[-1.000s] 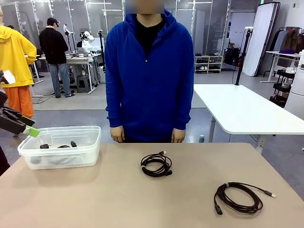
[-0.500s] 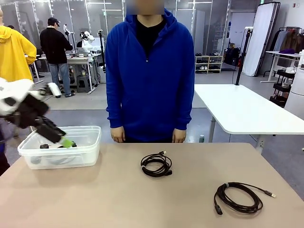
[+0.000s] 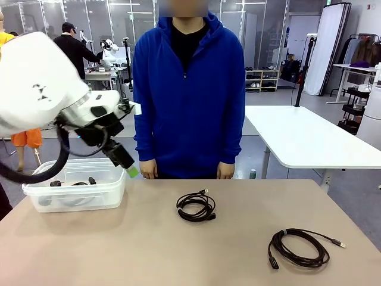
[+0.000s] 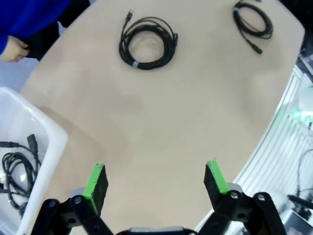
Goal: Organize and store the cables.
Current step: Place the USB Extension Cable into the Organizing box.
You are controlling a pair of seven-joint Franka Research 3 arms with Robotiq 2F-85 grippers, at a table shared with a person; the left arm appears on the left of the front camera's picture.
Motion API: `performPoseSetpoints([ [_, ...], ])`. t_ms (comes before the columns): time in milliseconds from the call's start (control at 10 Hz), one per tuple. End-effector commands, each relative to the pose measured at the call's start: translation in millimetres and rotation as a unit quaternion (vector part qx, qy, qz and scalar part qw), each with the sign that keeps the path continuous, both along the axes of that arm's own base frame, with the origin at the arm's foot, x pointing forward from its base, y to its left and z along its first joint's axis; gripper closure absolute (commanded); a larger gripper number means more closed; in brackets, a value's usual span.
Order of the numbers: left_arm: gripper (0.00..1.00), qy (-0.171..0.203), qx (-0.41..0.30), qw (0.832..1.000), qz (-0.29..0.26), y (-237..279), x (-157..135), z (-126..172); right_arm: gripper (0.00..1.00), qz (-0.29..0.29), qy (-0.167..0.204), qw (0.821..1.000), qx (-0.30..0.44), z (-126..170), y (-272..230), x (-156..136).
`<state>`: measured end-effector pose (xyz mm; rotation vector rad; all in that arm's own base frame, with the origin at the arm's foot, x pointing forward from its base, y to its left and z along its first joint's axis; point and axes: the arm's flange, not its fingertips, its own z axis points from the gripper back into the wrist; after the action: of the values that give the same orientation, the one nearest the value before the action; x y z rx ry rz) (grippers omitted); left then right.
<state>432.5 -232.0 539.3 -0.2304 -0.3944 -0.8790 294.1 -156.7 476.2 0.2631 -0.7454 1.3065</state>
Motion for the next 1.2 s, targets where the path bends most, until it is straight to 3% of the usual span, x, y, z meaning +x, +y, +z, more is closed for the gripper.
performPoseSetpoints([
  [0, 0.0, 0.033, 0.036, 0.999, -0.011, -34, 23, 6, 0.0, -0.003, 0.003, 1.0, -0.006, 0, 0, 0],
  [300, 0.0, 0.042, 0.076, 0.996, -0.009, -85, 36, -11, 0.0, -0.003, 0.003, 1.0, -0.006, 0, 0, 0],
  [400, 0.0, 0.026, 0.03, 0.999, -0.013, -62, 22, -5, 0.0, -0.003, 0.003, 1.0, -0.006, 0, 0, 0],
  [800, 0.0, 0.027, 0.038, 0.999, -0.007, -74, 30, -6, 0.0, -0.003, 0.003, 1.0, -0.006, 0, 0, 0],
  [1100, 0.0, 0.05, 0.062, 0.994, 0.08, -109, 38, -44, 0.0, -0.003, 0.003, 1.0, -0.006, 0, 0, 0],
])
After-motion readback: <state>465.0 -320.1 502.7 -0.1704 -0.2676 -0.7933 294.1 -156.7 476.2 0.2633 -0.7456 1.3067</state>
